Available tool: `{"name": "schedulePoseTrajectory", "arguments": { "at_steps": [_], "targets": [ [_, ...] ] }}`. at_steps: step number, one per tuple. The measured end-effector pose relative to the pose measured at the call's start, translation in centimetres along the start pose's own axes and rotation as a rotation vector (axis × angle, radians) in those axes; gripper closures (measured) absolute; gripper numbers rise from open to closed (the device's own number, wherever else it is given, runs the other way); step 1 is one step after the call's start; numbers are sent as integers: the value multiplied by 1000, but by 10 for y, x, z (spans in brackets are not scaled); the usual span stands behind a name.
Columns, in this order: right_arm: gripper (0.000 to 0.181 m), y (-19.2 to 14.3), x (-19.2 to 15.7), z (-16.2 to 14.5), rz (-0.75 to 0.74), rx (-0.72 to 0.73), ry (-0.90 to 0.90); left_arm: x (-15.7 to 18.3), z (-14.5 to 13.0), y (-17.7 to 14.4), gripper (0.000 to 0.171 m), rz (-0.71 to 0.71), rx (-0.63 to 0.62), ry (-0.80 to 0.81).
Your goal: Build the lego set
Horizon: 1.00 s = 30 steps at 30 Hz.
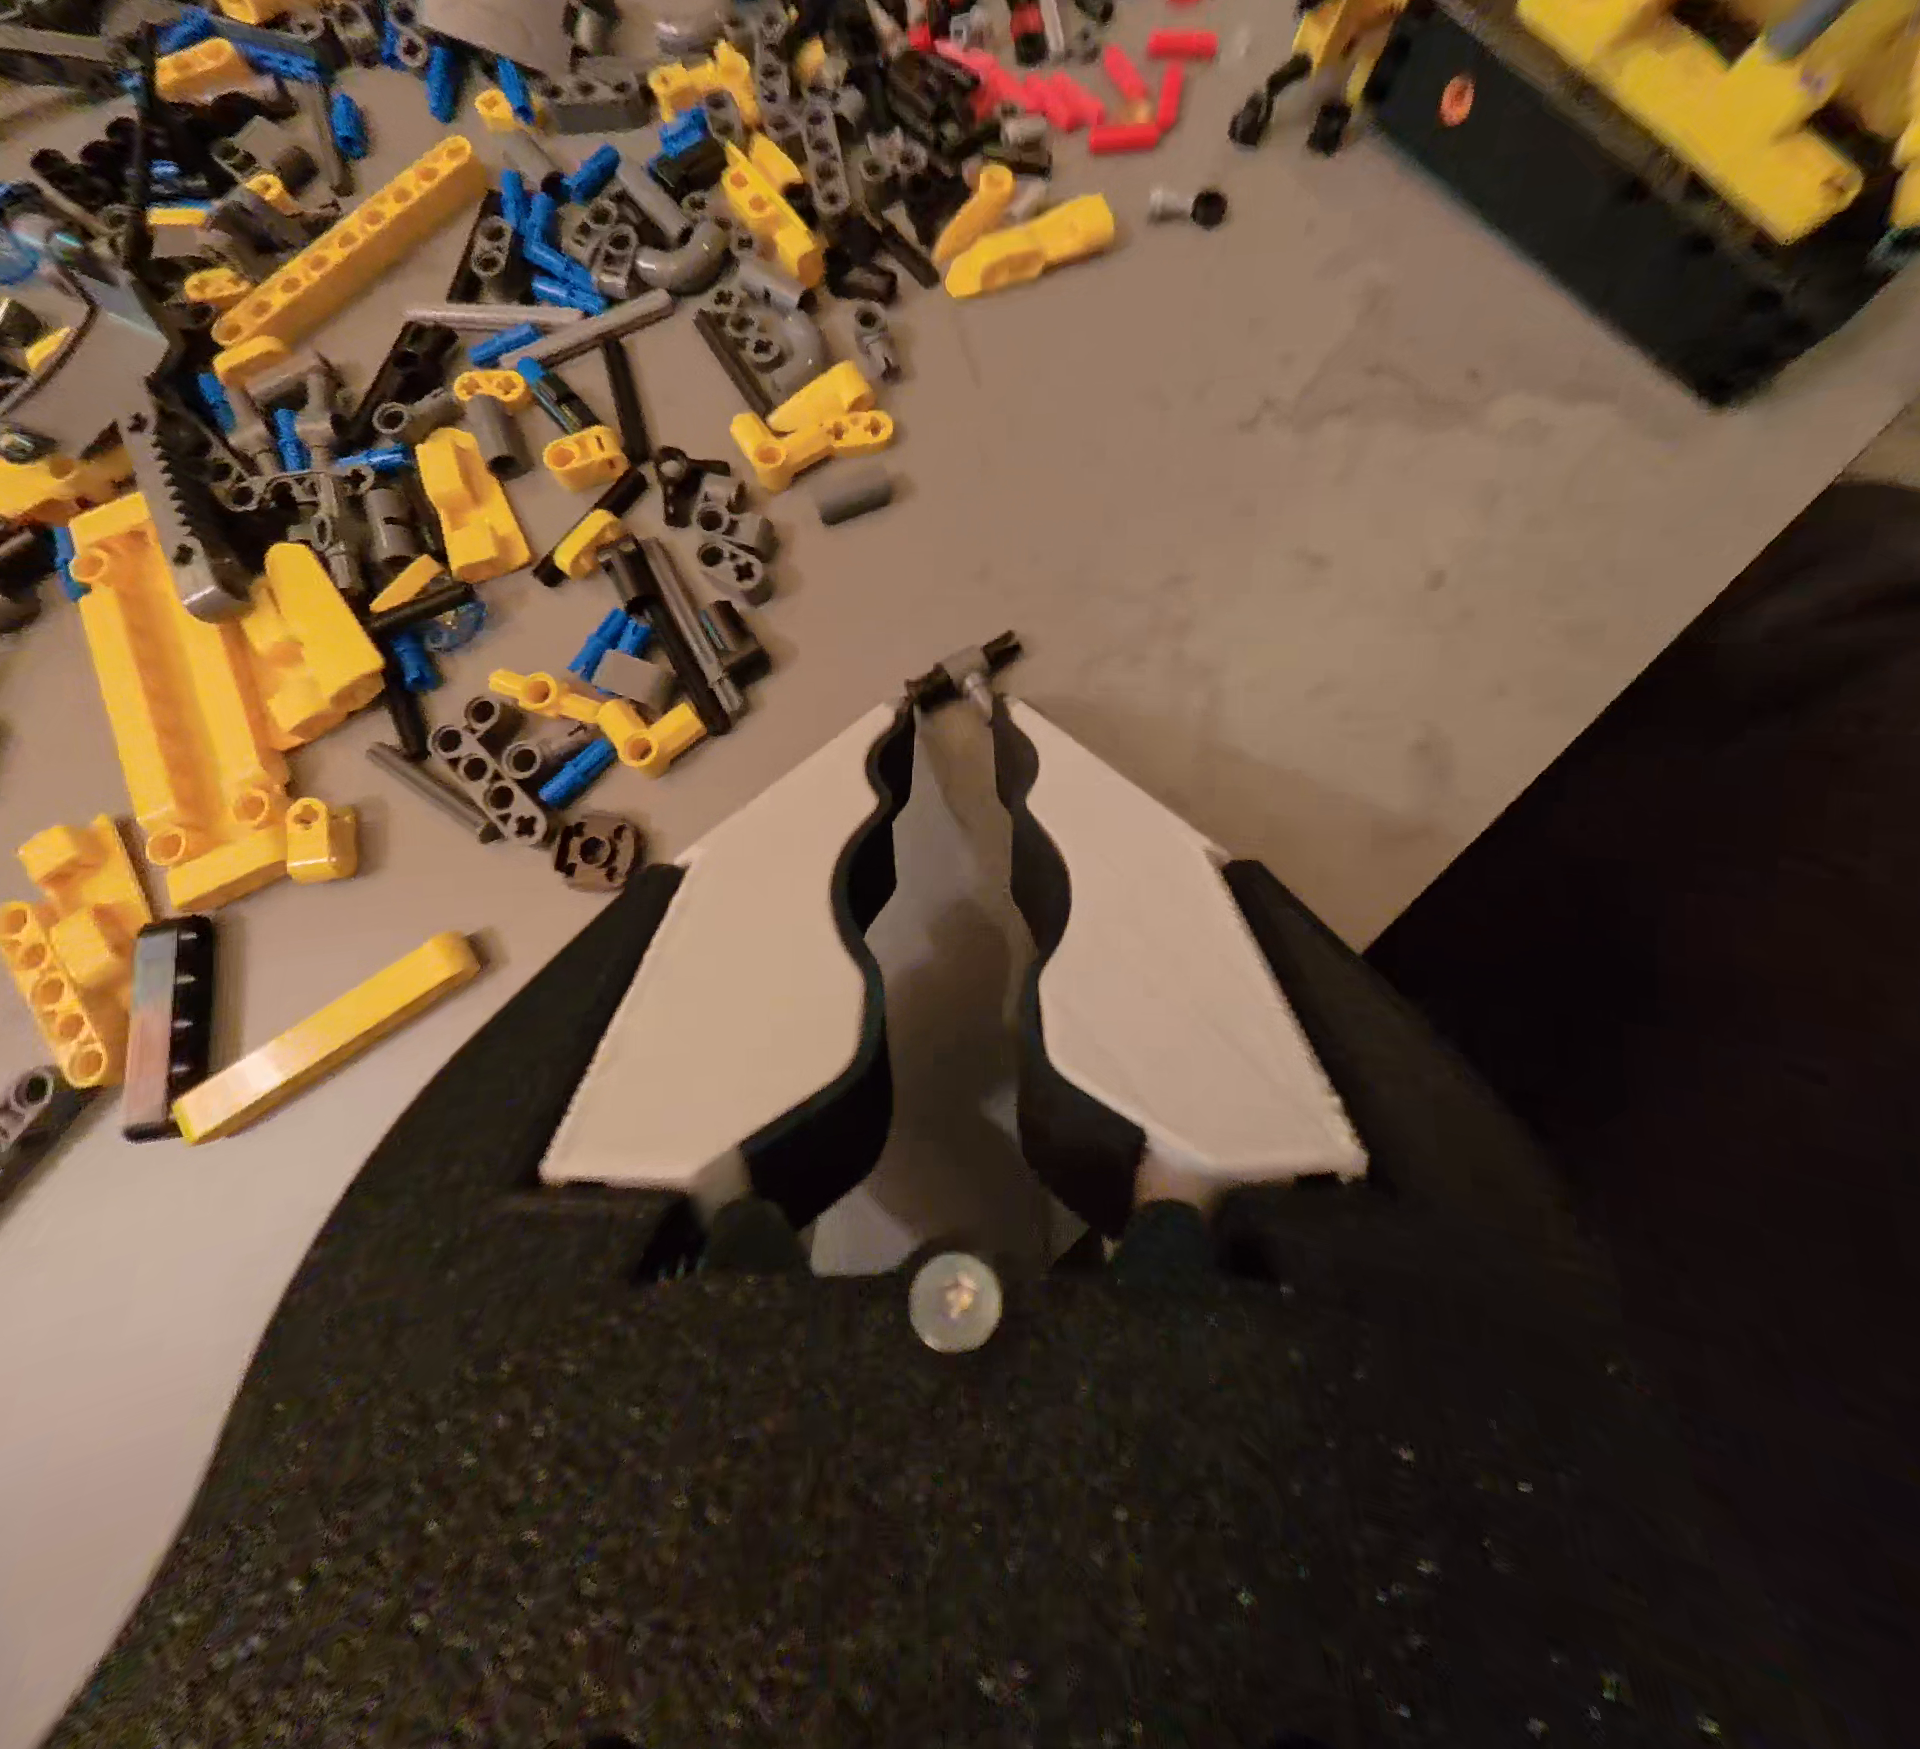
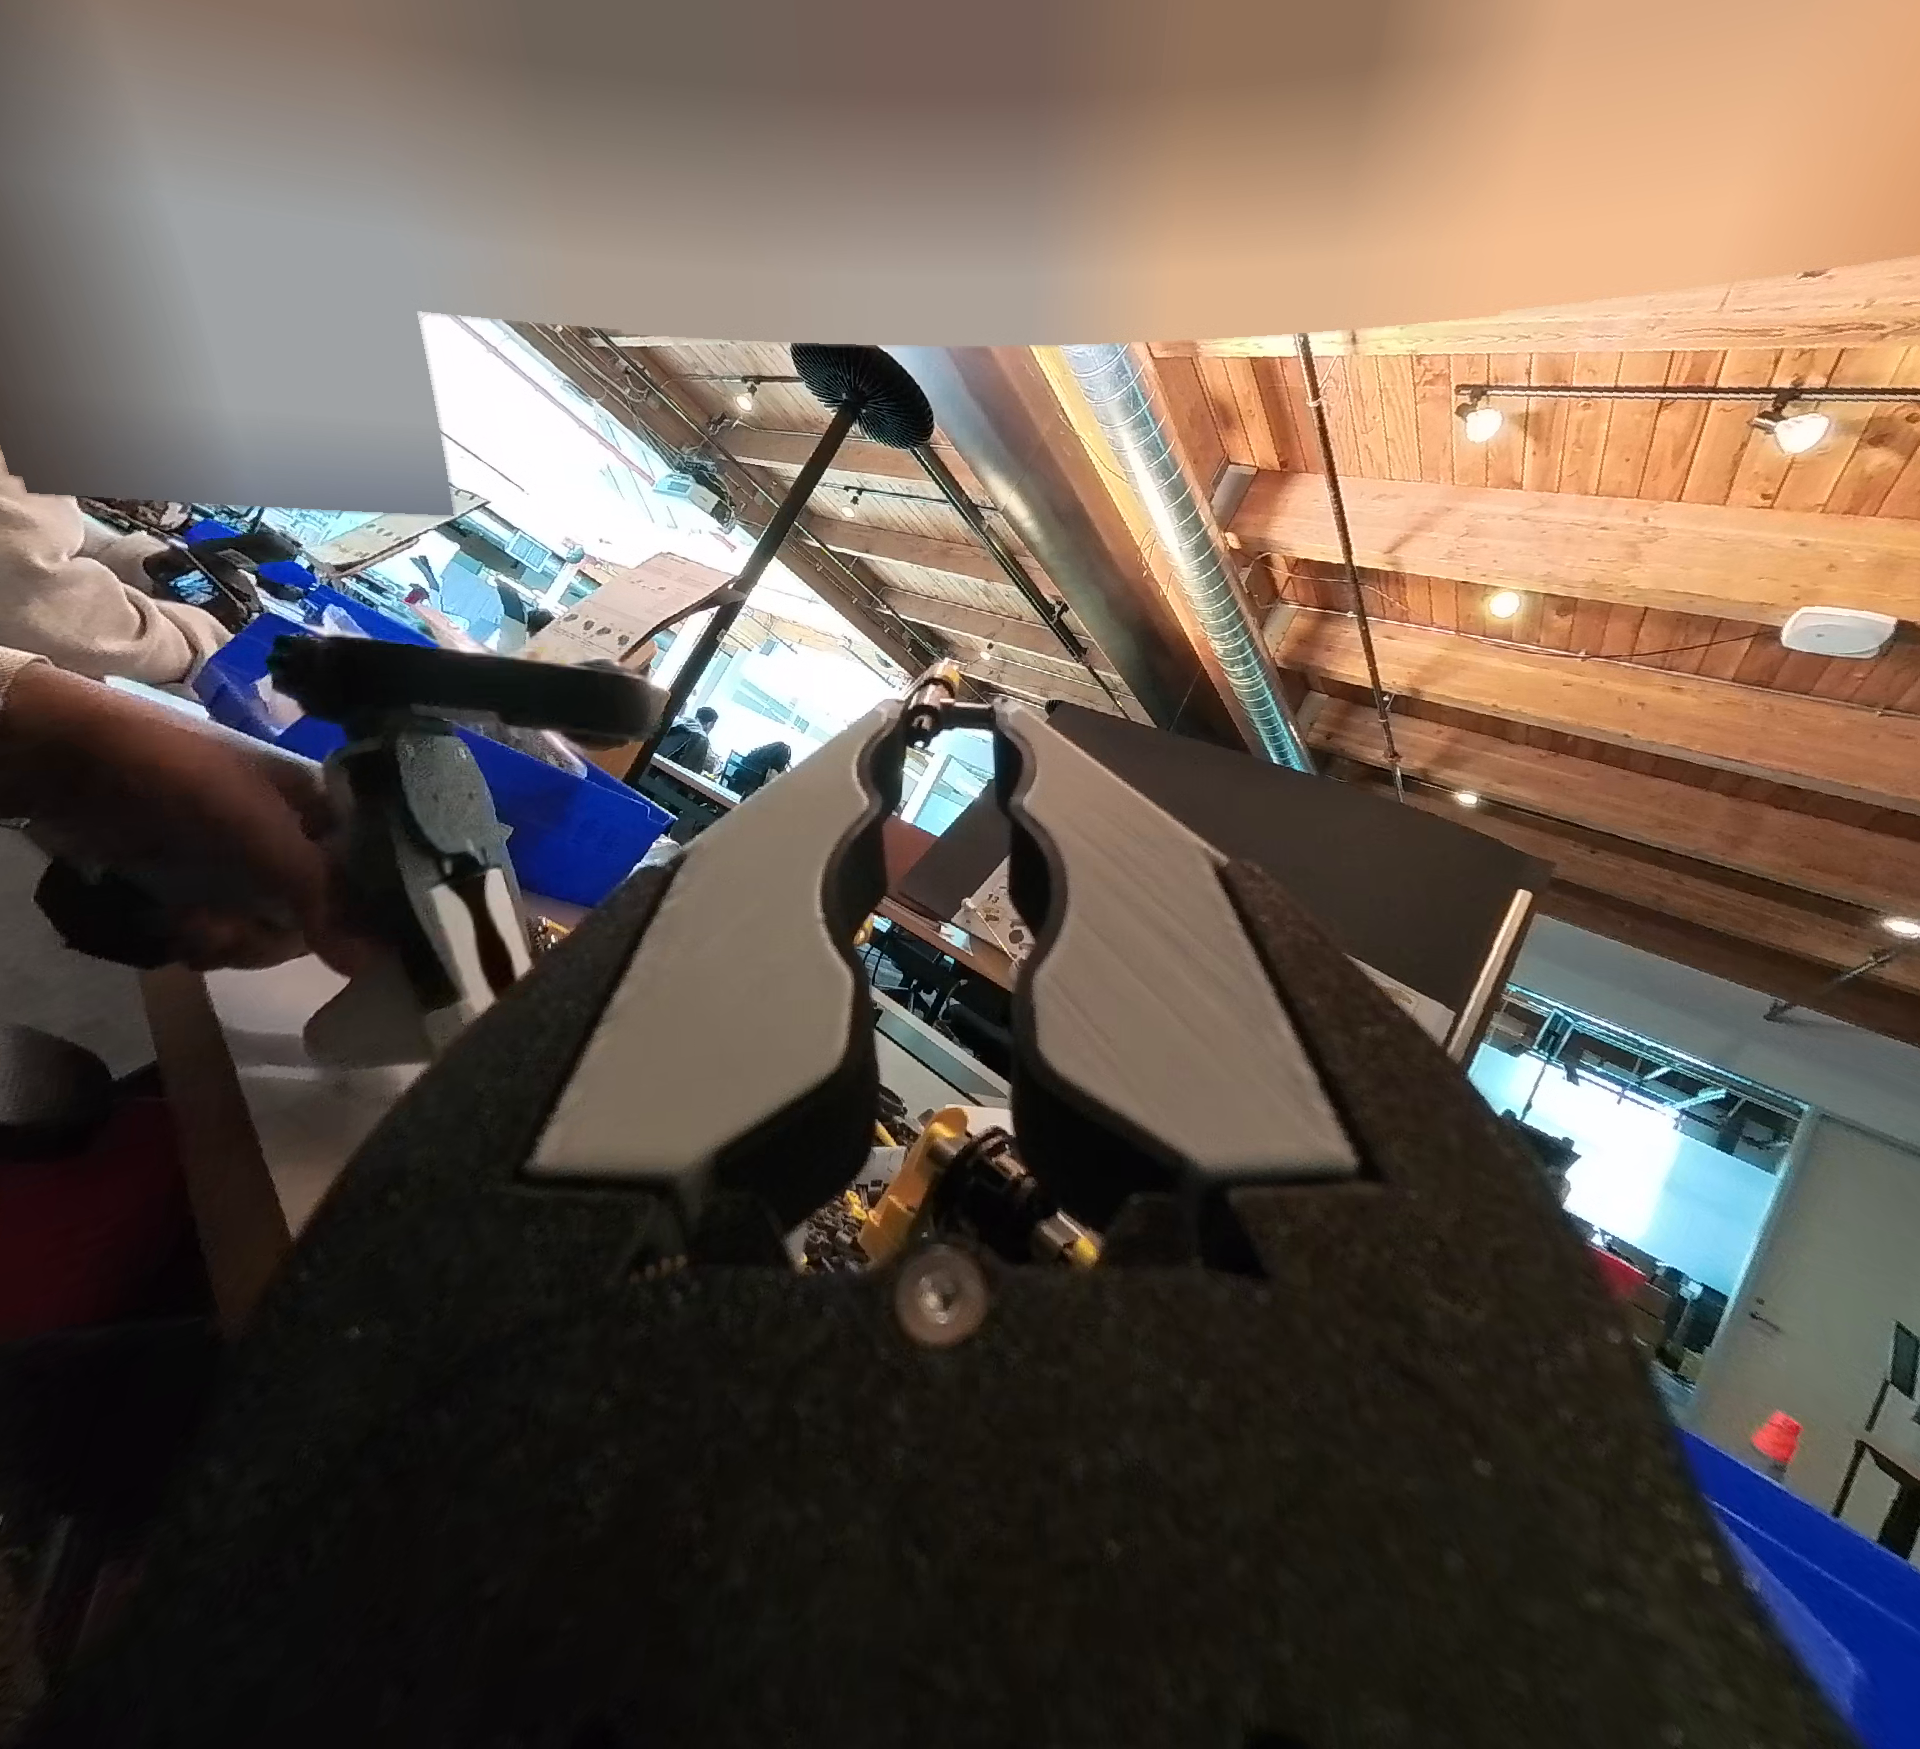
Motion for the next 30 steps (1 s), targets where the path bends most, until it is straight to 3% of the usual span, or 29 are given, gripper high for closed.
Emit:
{"name": "schedulePoseTrajectory", "arguments": {
  "at_steps": [4, 17, 24, 28, 30],
  "targets": [
    [166, 0, 0, 0, -1, -1, 1, 9, 3, 8, 157, -50, 0, 22],
    [166, 0, 1, -1, -5, -4, -1, 6, 16, 14, 157, -30, 82, 79],
    [166, 0, 1, -1, -5, -4, 5, 17, 32, 21, 157, -34, 154, 200],
    [166, 0, 1, 1, -6, -4, -2, 15, 44, 33, 150, -50, 150, 286],
    [166, 0, 2, 1, -8, -4, 0, 10, 51, 38, 144, -122, 139, 300]
  ]
}}
Point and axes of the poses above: each gripper's, where its closed fingertips meet, y out along the fingers, z out of its top, x = y × z across the jaws, the point moved 10 cm from there along -y, back along the fingers, and after that the axes turned 4 degrees about y, right-handed, at the moved point
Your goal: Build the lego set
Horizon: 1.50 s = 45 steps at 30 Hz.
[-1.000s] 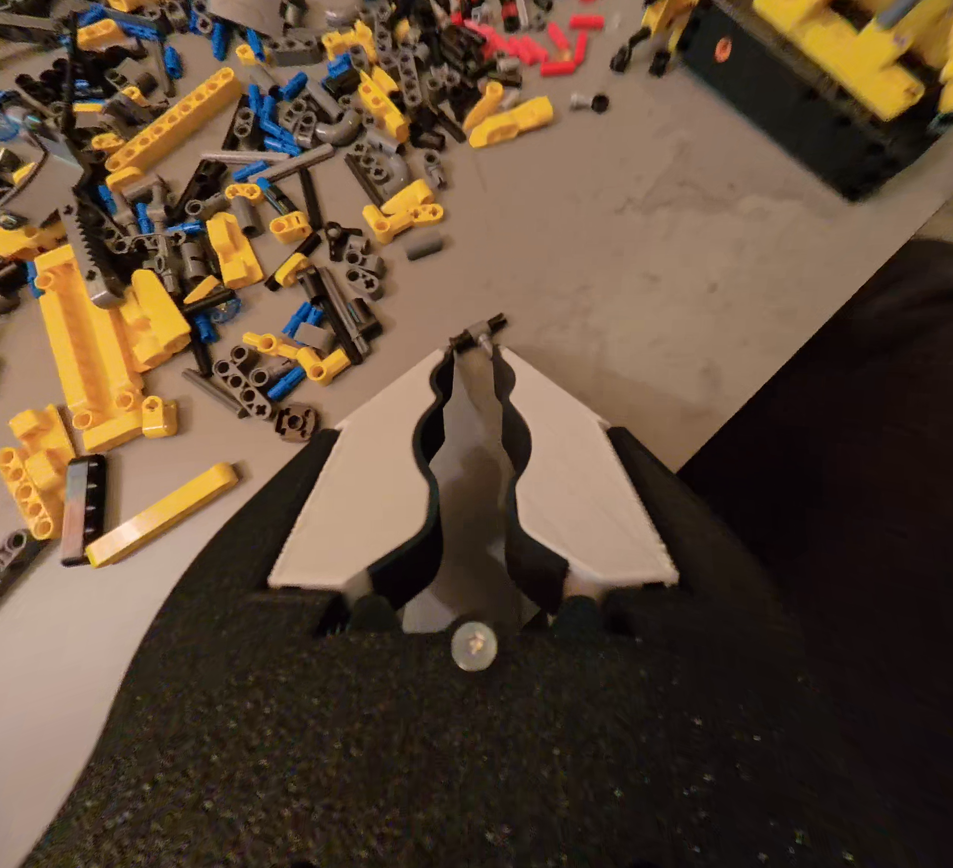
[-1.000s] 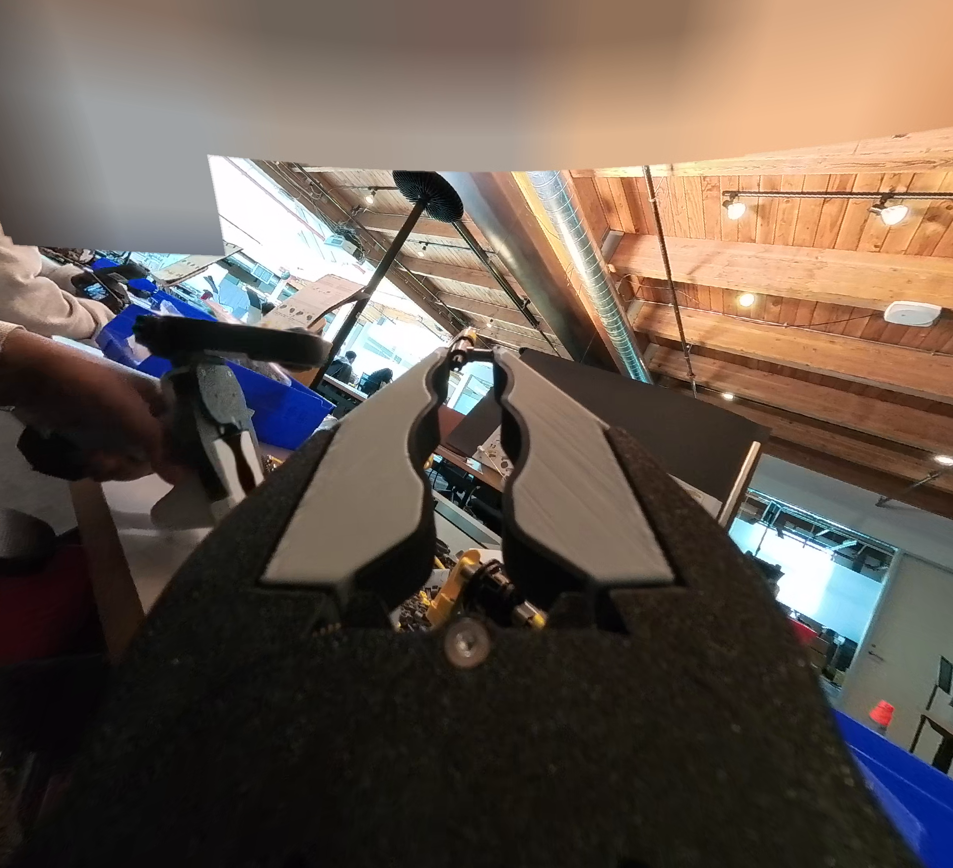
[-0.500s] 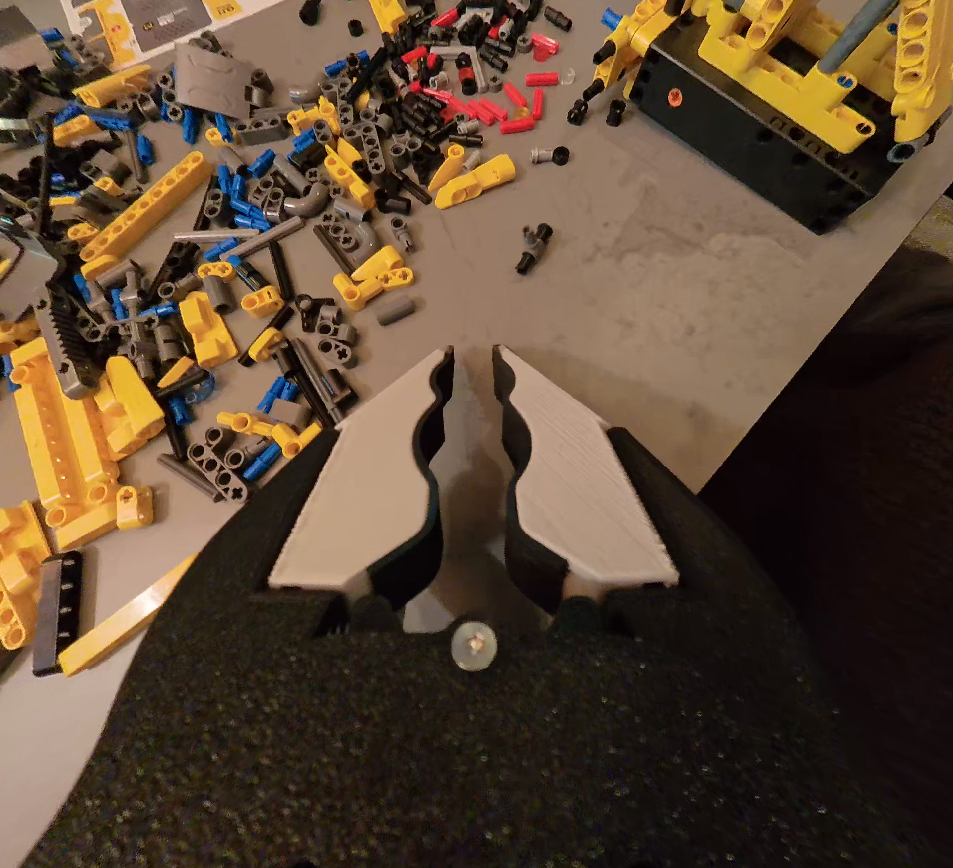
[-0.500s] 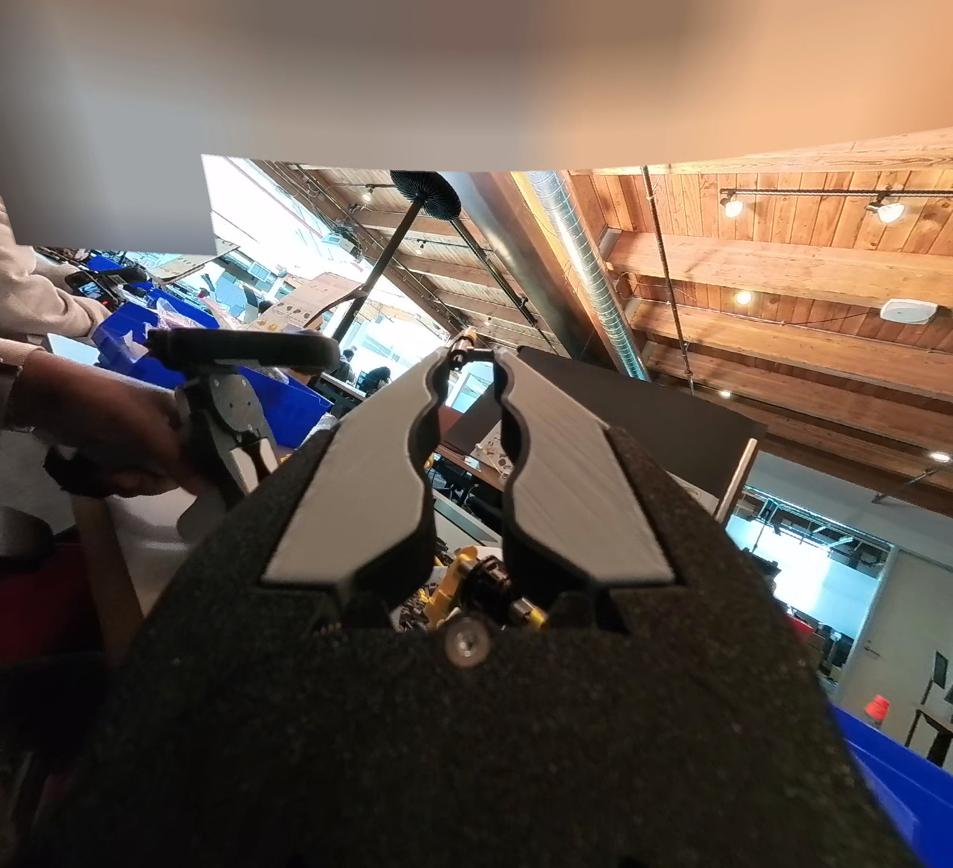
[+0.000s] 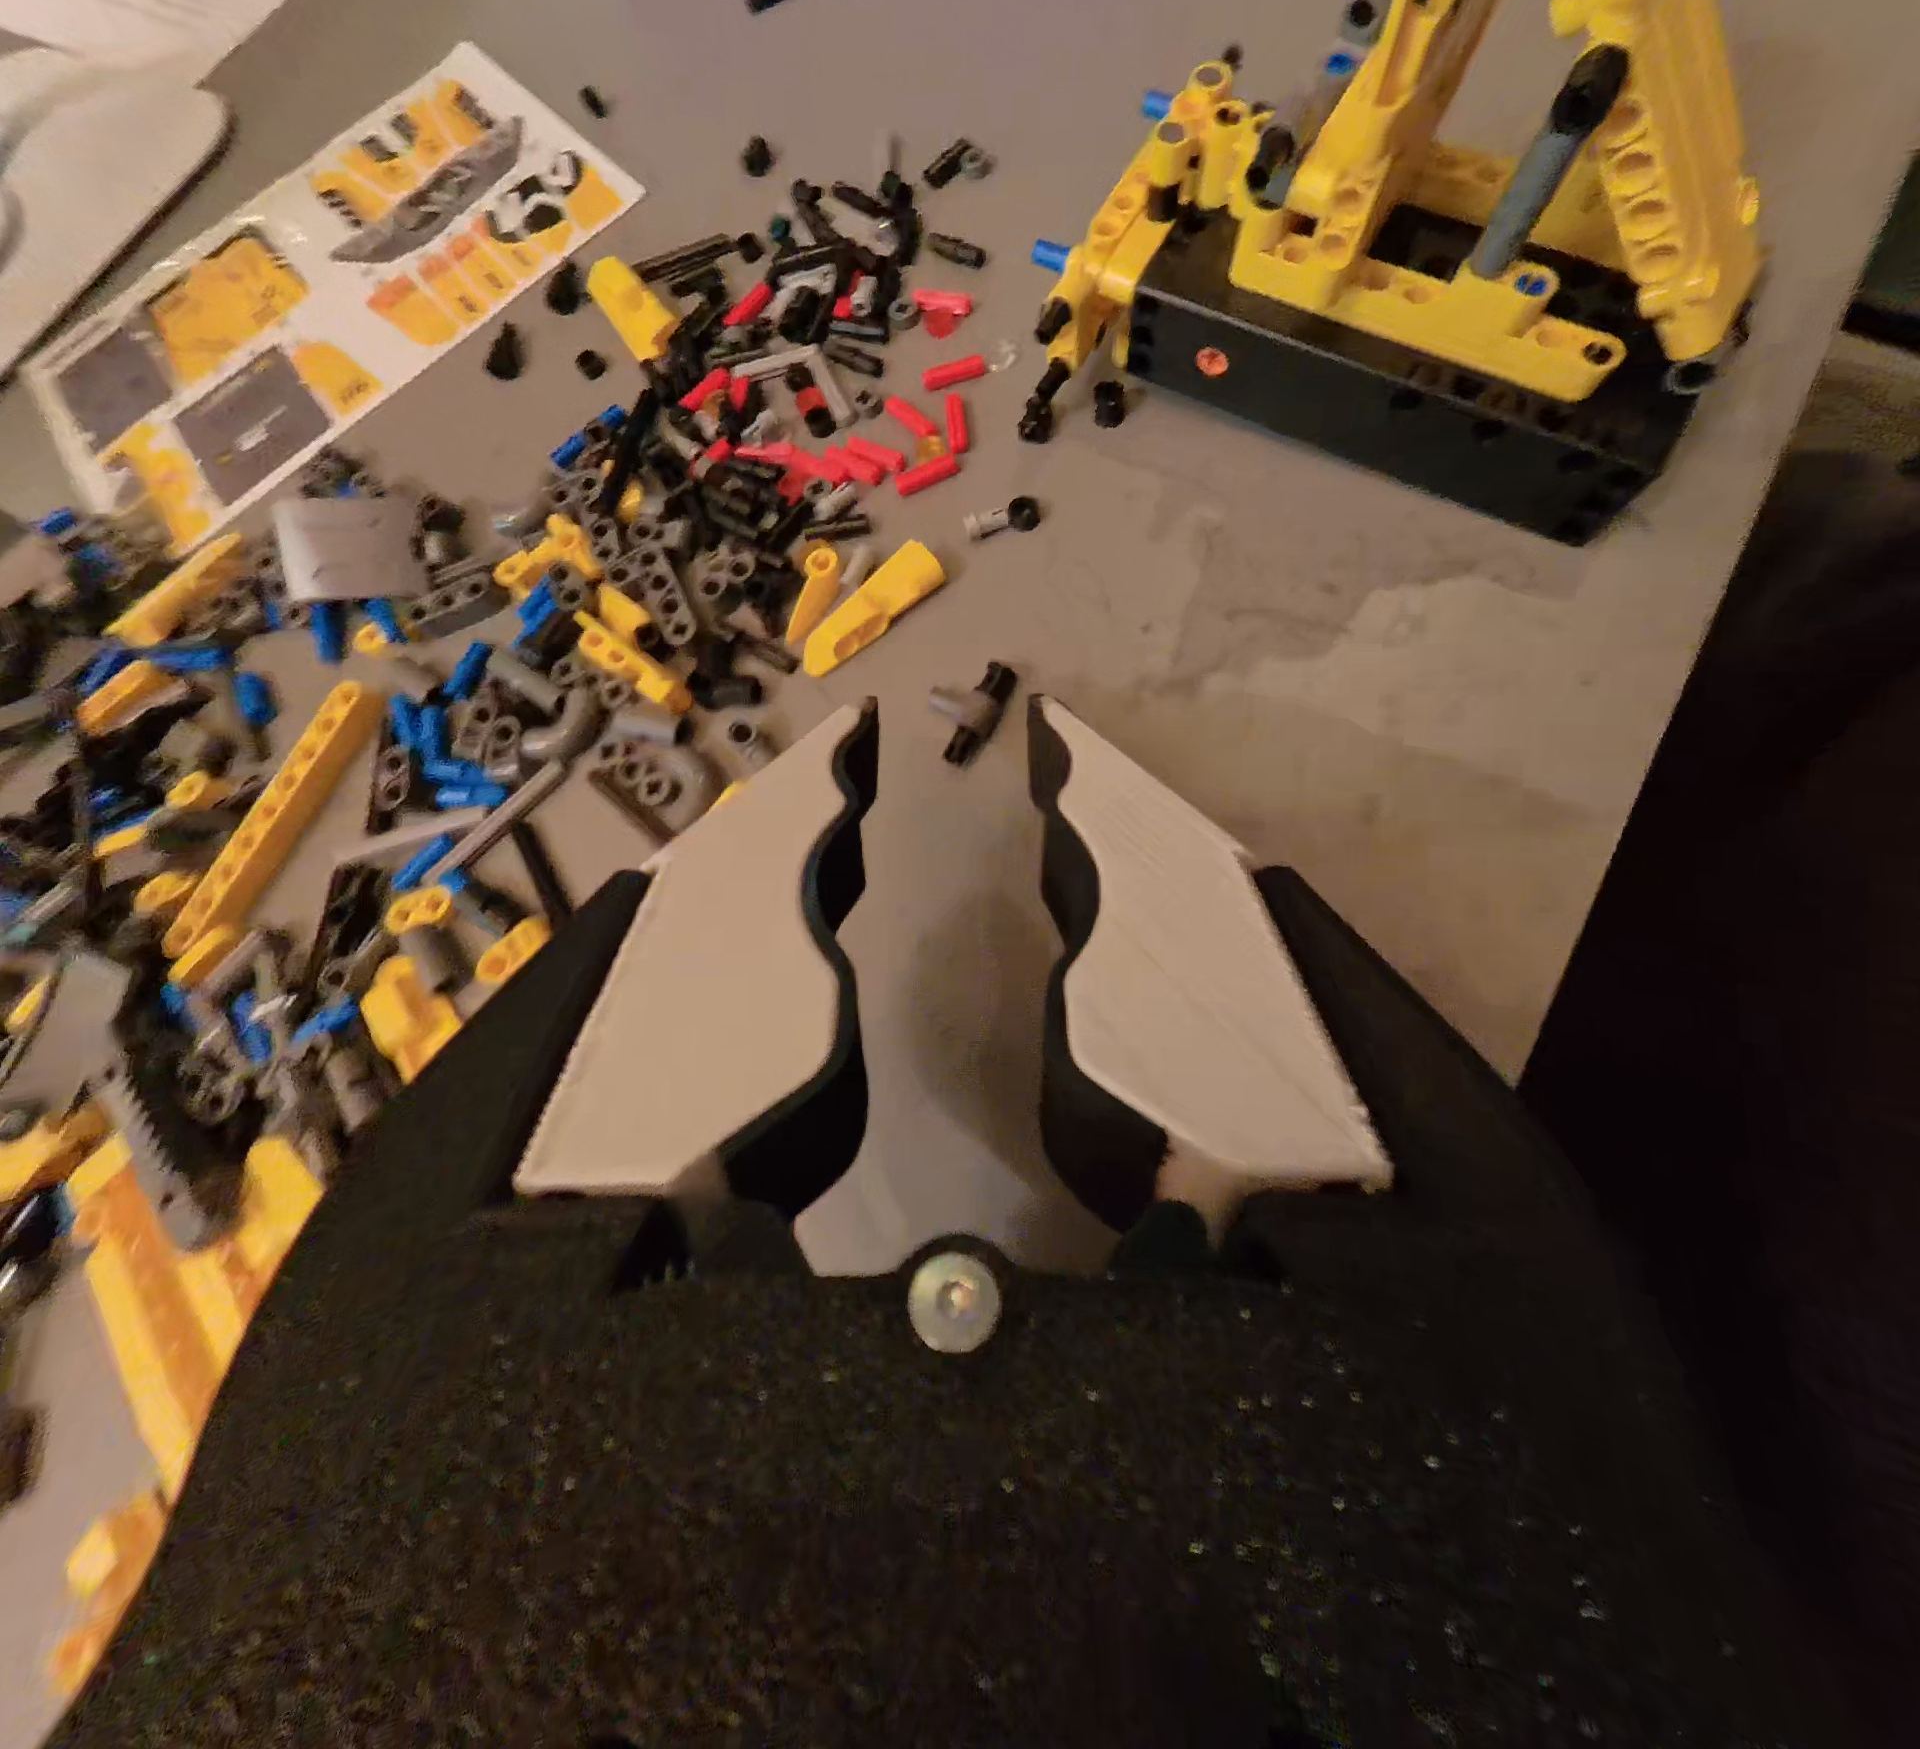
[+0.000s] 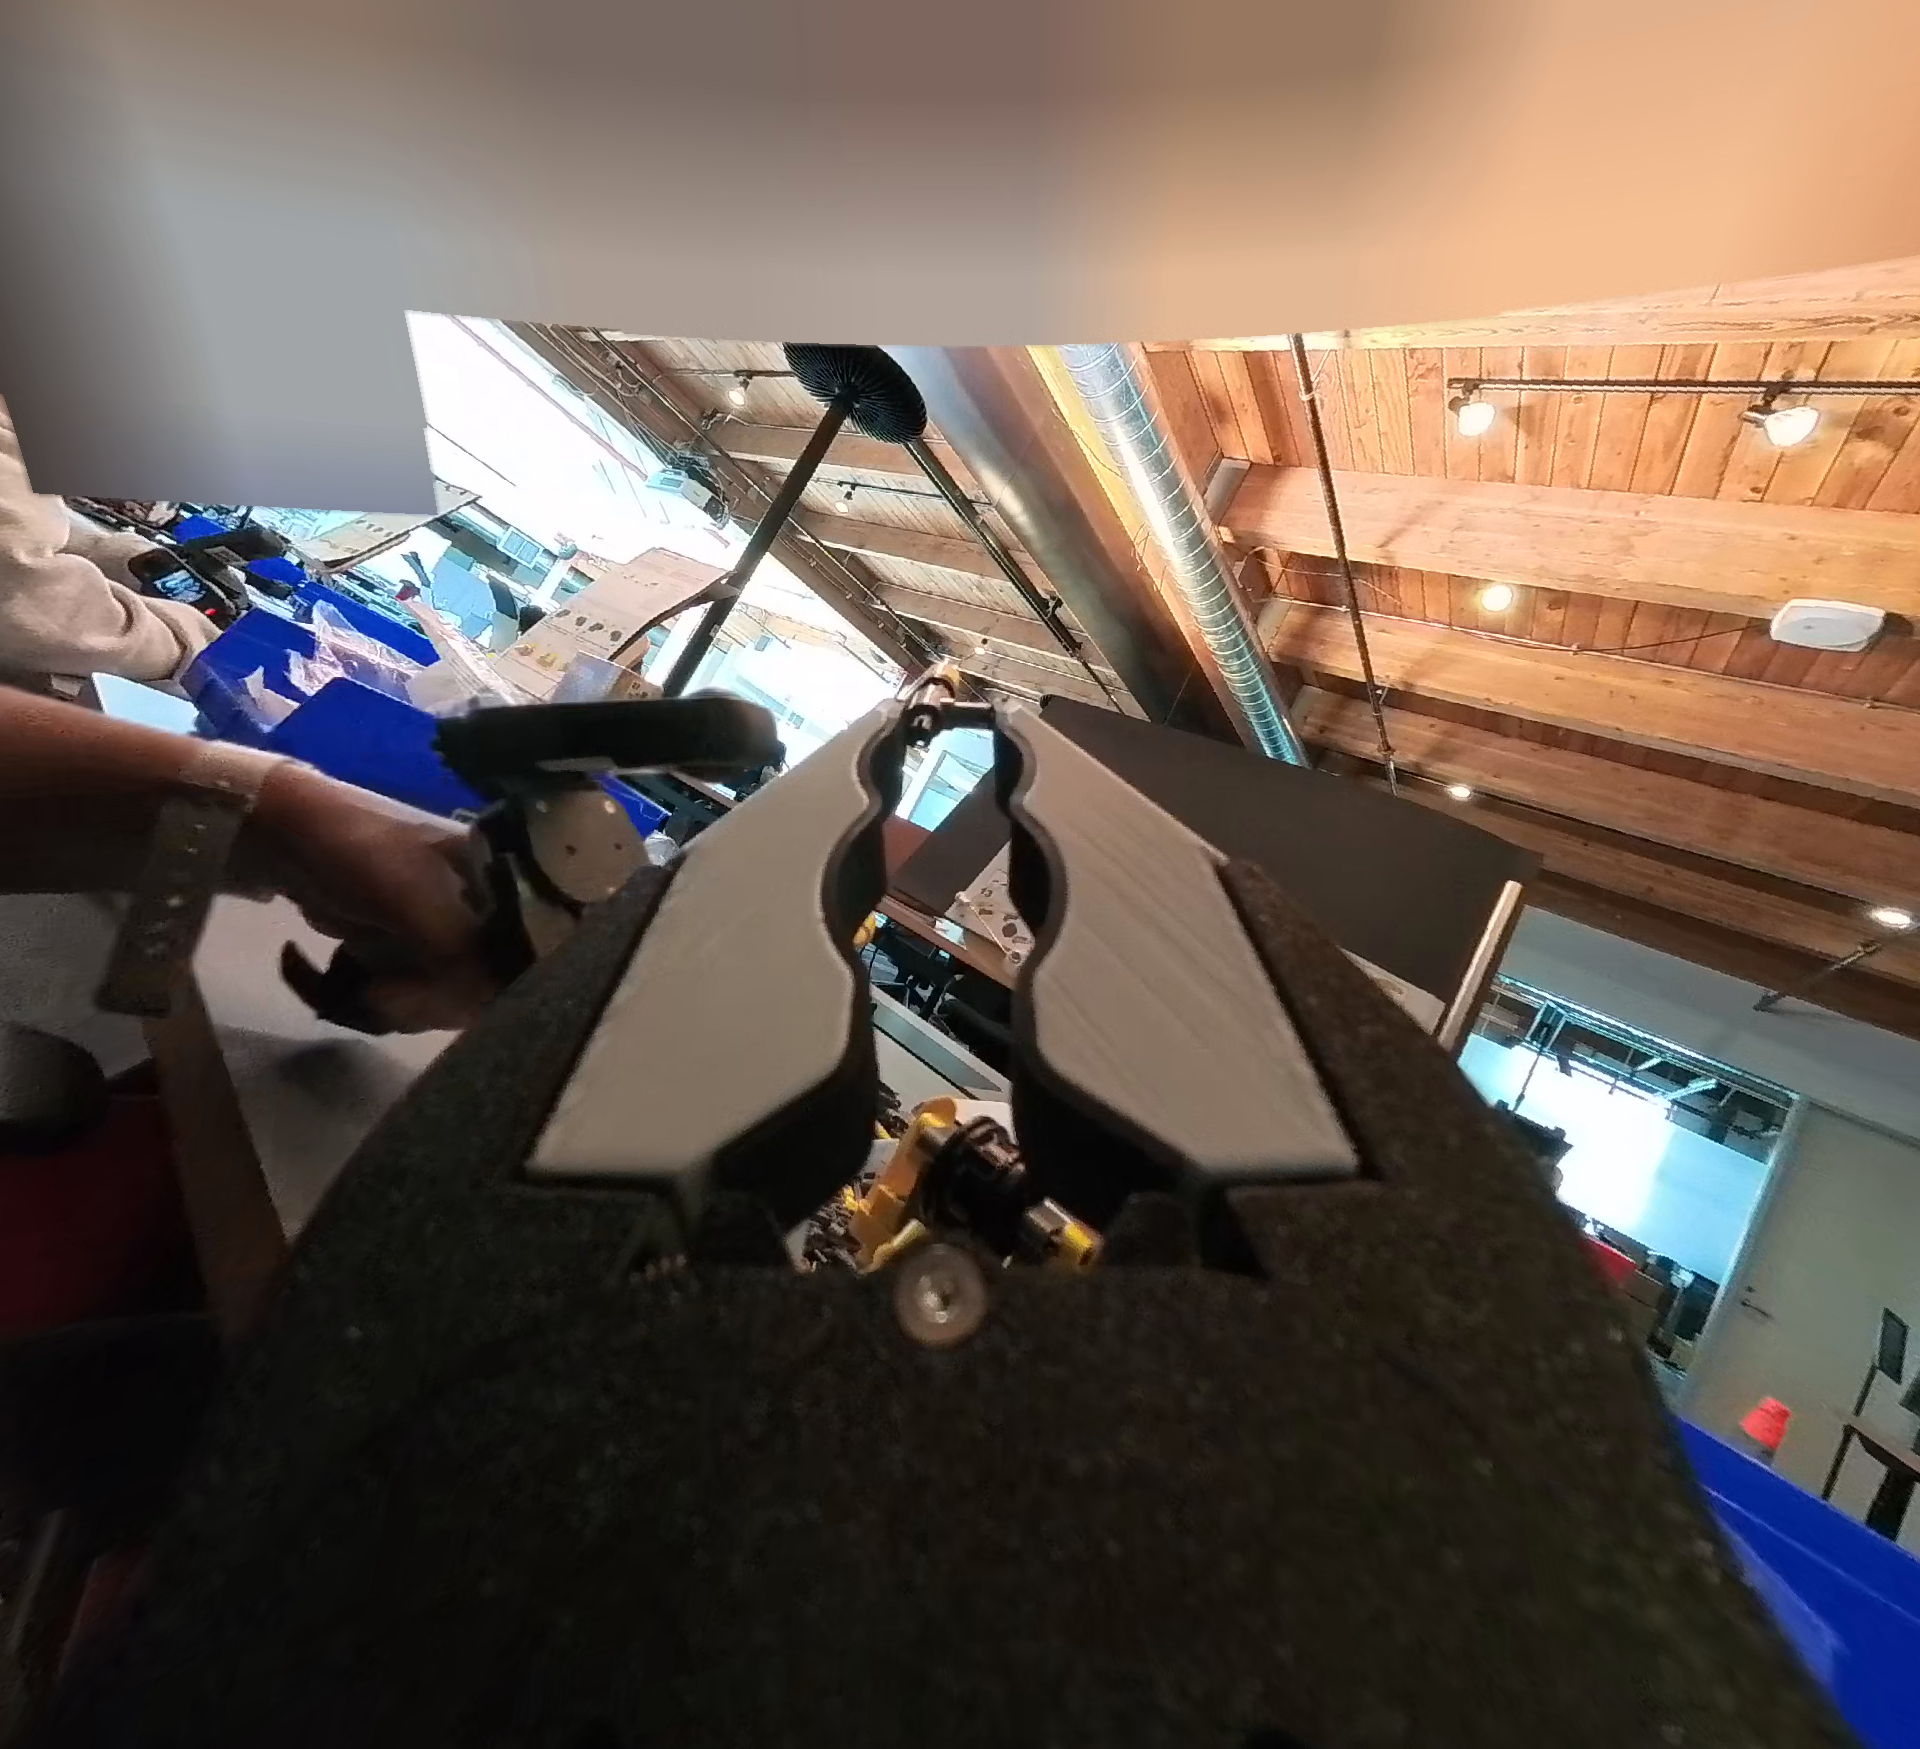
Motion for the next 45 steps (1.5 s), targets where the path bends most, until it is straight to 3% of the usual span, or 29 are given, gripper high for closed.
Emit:
{"name": "schedulePoseTrajectory", "arguments": {
  "at_steps": [4, 12, 14, 16, 21, 26, 32, 38, 45],
  "targets": [
    [166, 0, 1, -1, -2, -3, 6, -15, 4, 8, 135, -181, 18, -4],
    [166, 0, 4, -5, 10, -18, 40, -22, -3, 25, 136, -288, -64, 30],
    [167, 0, 6, -6, 21, -21, 72, -21, -3, 24, 139, -289, -65, 34],
    [167, 1, 7, -8, 36, -26, 112, -19, -4, 23, 156, -285, -60, 46],
    [167, 1, 9, -10, 85, -38, 169, -13, -2, 16, 156, -287, -21, 57],
    [166, 3, 6, -14, 181, -100, 161, -14, 20, -17, 156, -234, 121, 59],
    [166, 2, 5, -10, 230, -170, -70, 8, 59, -65, 156, -360, 230, 88],
    [166, 7, -5, 0, 377, -241, -421, 31, 78, -79, 157, -550, 232, 108],
    [166, 6, -8, 8, 504, -234, -436, 37, 87, -84, 157, -667, 275, 84]
  ]
}}
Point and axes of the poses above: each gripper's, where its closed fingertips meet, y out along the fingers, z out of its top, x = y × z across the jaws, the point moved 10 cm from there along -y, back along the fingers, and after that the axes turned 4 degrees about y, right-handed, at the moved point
